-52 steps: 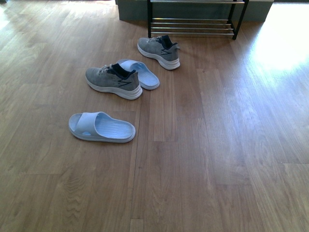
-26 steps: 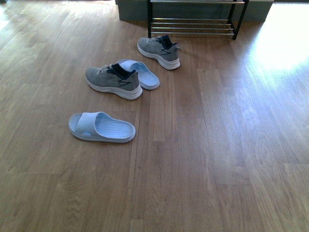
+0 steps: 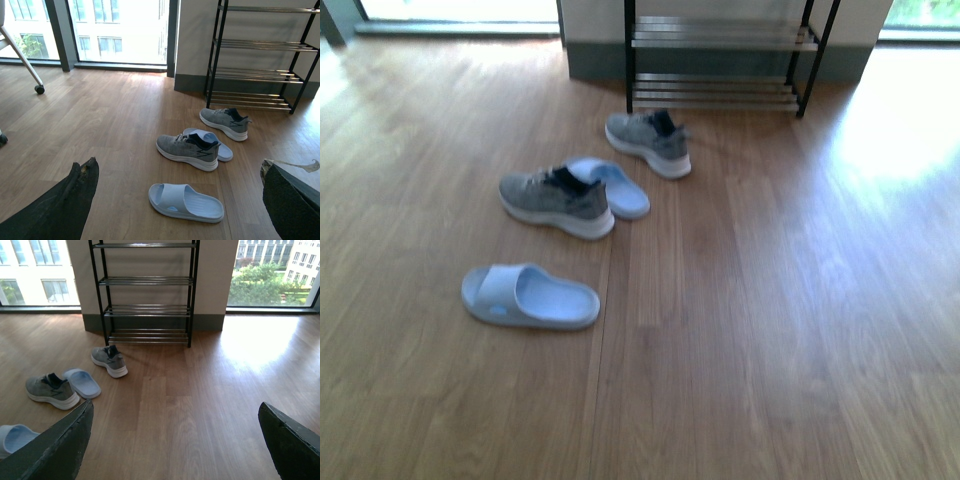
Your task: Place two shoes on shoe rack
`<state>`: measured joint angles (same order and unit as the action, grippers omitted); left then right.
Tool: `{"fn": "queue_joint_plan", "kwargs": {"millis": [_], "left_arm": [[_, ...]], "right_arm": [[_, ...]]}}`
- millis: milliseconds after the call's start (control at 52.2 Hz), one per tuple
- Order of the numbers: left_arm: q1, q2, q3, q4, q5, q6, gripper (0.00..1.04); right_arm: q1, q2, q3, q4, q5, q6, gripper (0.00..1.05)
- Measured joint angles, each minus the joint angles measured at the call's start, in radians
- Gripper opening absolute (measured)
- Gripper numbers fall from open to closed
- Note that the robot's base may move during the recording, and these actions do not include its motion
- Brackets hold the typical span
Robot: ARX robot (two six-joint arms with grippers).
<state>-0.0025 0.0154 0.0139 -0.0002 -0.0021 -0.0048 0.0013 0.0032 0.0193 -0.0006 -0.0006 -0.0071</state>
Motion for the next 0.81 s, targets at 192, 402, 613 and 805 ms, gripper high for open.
{"fn": "queue_joint_plan", "kwargs": {"millis": [192,402,613,805], "left_arm": [[0.0,0.0,0.0,0.0,0.0,0.0,0.95],[0.0,0.0,0.0,0.0,0.0,0.0,0.95],[0.0,0.0,0.0,0.0,0.003,0.0,0.95],[0.0,0.0,0.0,0.0,0.002,0.0,0.95]], "right_arm": [[0.0,0.0,0.0,0.0,0.0,0.0,0.96],[0.0,0.0,0.0,0.0,0.0,0.0,0.96],[0.0,0.0,0.0,0.0,0.0,0.0,0.96],[0.0,0.0,0.0,0.0,0.0,0.0,0.96]]}}
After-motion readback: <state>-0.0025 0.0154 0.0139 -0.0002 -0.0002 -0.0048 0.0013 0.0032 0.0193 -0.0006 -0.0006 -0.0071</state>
